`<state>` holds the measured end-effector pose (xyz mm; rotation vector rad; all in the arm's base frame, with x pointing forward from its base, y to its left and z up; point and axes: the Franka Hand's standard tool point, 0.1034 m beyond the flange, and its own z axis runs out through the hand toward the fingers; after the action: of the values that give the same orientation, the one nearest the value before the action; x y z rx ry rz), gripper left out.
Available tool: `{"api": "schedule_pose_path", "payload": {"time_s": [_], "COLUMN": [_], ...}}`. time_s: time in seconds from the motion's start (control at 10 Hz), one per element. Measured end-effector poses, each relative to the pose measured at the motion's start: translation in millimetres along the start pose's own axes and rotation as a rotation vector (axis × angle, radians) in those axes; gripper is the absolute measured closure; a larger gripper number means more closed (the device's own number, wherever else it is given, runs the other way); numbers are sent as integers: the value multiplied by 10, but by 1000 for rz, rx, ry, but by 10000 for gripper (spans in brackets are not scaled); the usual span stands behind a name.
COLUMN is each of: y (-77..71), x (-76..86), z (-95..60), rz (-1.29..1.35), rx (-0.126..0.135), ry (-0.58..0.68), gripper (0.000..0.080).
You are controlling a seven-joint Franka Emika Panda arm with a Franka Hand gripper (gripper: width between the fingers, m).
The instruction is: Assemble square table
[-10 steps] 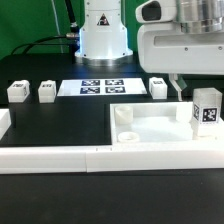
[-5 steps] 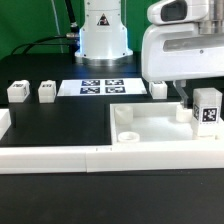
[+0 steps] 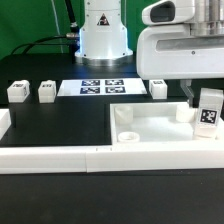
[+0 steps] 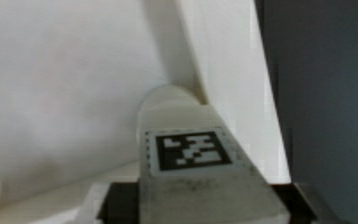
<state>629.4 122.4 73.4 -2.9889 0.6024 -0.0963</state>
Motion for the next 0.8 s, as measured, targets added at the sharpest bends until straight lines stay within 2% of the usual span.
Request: {"api": "schedule_pose_path", "payload": {"time_s": [0.1,0.4,0.7,0.8], "y": [9,26,-15,-14], "x": [1,-15,-27,-35], "z": [3,23,32,41], "rz": [131,677,1055,1095], "rx": [9,61,101,102], "ry": [-7,-77,-134,-137], "gripper": [498,501,501,501]}}
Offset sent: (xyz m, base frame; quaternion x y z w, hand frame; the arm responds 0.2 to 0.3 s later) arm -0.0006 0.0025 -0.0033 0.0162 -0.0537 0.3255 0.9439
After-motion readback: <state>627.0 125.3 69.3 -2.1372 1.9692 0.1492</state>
